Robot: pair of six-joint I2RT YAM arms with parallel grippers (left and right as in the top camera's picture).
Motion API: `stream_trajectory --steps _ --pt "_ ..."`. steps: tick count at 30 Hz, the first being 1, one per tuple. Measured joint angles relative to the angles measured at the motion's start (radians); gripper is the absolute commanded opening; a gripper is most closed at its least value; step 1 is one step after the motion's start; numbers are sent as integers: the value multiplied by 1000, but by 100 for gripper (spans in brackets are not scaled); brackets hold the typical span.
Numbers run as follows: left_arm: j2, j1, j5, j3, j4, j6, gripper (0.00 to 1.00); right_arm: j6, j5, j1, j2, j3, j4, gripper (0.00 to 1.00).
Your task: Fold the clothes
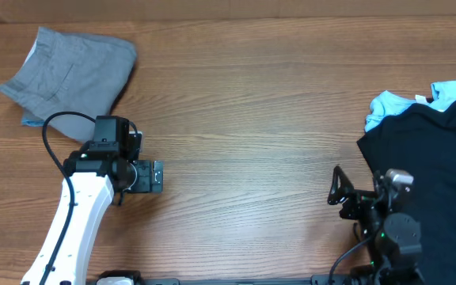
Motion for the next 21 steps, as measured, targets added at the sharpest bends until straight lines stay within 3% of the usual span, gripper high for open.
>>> stream_trajectory --steps 5,21 --pt "18 0 0 0 0 0 100 0 -11 -1 -103 -82 67 100" --pt "21 0 0 0 0 0 100 1 -18 -1 -106 -121 131 100"
